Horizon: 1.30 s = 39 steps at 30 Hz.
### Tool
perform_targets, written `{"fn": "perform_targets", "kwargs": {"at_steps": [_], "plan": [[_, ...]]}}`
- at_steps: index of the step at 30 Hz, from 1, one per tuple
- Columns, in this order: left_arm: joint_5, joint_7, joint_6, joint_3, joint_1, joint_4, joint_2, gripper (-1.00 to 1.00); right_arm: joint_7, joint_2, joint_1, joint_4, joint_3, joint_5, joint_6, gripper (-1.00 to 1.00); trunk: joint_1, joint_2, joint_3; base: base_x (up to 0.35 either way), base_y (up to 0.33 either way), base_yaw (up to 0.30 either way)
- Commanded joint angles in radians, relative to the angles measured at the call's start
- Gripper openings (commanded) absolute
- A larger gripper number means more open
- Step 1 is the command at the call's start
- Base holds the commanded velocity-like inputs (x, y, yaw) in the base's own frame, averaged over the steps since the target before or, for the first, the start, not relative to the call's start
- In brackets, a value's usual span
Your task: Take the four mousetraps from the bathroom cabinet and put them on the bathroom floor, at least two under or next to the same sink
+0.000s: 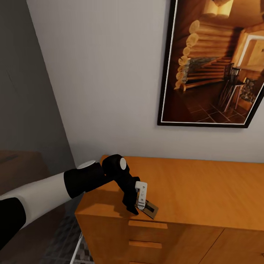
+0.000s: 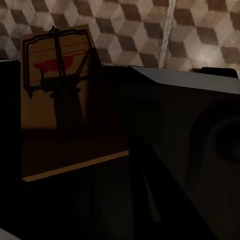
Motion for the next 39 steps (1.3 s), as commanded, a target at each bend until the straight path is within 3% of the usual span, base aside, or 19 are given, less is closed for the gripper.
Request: {"fn": "perform_targets", "kwargs": {"at_steps": [1, 14, 22, 33, 39], "plan": [[-0.006, -0.006, 0.008, 0.0, -0.001, -0.002, 0.0, 1.0, -0.002, 0.0, -0.001, 0.001, 0.008, -0.007, -0.003, -1.0, 0.0, -0.001, -0.001, 0.0, 0.0, 0.0], [-0.005, -0.006, 0.008, -0.001, -0.001, 0.001, -0.001, 1.0, -0.002, 0.0, -0.001, 0.001, 0.008, -0.007, -0.003, -1.0, 0.0, -0.001, -0.001, 0.0, 0.0, 0.0], [-0.006, -0.006, 0.008, -0.007, -0.001, 0.011, -0.029, 1.0, -0.002, 0.0, 0.0, 0.001, 0.008, -0.007, -0.003, -1.0, 0.0, -0.001, -0.001, 0.0, 0.0, 0.0], [-0.006, -0.006, 0.008, -0.01, -0.001, 0.029, -0.035, 1.0, -0.002, 0.001, -0.001, 0.001, 0.009, -0.007, -0.003, -1.0, 0.0, -0.001, -0.001, 0.0, 0.0, 0.0], [-0.006, -0.005, 0.008, -0.036, -0.001, 0.034, -0.035, 1.0, -0.002, 0.001, 0.0, 0.001, 0.009, -0.007, -0.003, -1.0, 0.0, -0.001, -0.001, 0.0, 0.0, 0.0]]}}
